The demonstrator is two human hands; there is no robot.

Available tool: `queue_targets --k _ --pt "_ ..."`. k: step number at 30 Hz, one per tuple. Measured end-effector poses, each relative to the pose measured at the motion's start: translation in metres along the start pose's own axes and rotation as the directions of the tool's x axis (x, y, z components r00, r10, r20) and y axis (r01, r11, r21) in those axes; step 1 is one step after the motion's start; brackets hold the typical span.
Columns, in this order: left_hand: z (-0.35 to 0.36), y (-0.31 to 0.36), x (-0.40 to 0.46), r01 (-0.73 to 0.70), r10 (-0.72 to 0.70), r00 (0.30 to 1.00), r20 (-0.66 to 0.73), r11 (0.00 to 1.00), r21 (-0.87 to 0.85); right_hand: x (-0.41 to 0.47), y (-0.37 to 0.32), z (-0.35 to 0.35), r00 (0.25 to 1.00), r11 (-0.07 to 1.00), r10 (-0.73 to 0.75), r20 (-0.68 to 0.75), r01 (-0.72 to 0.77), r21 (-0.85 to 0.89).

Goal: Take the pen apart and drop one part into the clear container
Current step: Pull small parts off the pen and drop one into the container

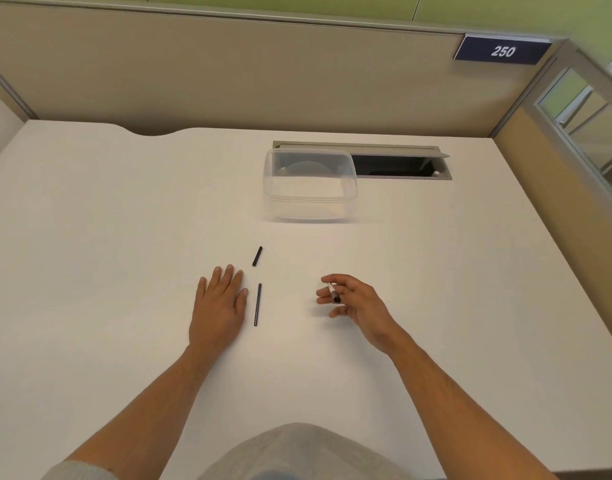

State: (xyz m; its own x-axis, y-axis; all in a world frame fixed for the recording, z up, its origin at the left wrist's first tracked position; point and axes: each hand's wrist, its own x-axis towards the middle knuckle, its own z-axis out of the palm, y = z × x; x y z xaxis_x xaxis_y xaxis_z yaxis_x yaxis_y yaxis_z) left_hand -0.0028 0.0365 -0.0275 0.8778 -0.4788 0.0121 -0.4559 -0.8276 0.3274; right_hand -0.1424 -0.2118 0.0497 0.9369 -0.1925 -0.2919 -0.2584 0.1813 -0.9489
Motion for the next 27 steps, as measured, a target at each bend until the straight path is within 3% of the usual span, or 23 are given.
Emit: queue_targets --k 4,9,15,19,27 --pt "0.001 -0.001 0.001 -0.001 0.001 1.000 0.016 1.000 0.000 0.006 0.004 0.009 0.985 0.967 -0.111 -0.129 0.077 -0.242" --pt "0.000 -0.001 0.001 -0.004 0.004 1.000 0.023 1.000 0.013 0.017 0.003 0.022 0.955 0.933 -0.170 -0.242 0.077 -0.352" --pt "0.001 -0.002 0.001 -0.006 0.006 1.000 0.023 1.000 0.020 0.024 0.003 0.036 0.948 0.866 -0.237 -0.213 0.106 -0.489" --pt "0.001 -0.002 0.000 -0.009 0.009 1.000 0.016 1.000 0.008 0.027 0.006 0.036 0.949 0.731 -0.257 -0.181 0.069 -0.679" --pt "0.001 -0.002 0.001 -0.026 0.026 1.000 0.007 0.999 0.020 0.026 0.007 0.036 0.937 0.702 -0.281 -0.206 0.054 -0.711"
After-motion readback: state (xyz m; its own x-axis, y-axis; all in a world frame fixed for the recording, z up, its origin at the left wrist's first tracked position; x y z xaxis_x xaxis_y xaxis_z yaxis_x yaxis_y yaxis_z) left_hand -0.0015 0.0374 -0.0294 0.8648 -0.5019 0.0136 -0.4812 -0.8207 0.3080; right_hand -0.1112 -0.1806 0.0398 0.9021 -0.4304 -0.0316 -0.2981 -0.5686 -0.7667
